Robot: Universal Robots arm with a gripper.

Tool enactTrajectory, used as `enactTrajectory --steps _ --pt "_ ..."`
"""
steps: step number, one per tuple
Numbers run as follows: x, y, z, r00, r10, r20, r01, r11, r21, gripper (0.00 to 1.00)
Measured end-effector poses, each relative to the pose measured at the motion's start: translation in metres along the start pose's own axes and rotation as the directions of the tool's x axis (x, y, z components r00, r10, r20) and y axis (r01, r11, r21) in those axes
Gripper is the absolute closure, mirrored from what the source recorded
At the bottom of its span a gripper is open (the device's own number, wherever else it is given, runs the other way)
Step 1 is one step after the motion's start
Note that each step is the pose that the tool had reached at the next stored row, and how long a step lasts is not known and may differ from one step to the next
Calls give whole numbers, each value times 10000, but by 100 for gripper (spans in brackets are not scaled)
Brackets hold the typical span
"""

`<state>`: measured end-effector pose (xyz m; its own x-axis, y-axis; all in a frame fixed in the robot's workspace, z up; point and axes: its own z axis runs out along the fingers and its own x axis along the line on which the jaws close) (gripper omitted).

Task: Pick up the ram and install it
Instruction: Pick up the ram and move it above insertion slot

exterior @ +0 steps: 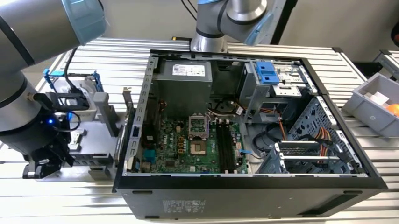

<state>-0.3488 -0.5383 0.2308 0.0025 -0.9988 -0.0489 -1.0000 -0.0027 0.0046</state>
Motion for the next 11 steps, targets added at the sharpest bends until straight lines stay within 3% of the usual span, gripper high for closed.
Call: enactTrajectory --steps 11 --pt "-5 0 -98 10000 0 0 0 10000 1 100"
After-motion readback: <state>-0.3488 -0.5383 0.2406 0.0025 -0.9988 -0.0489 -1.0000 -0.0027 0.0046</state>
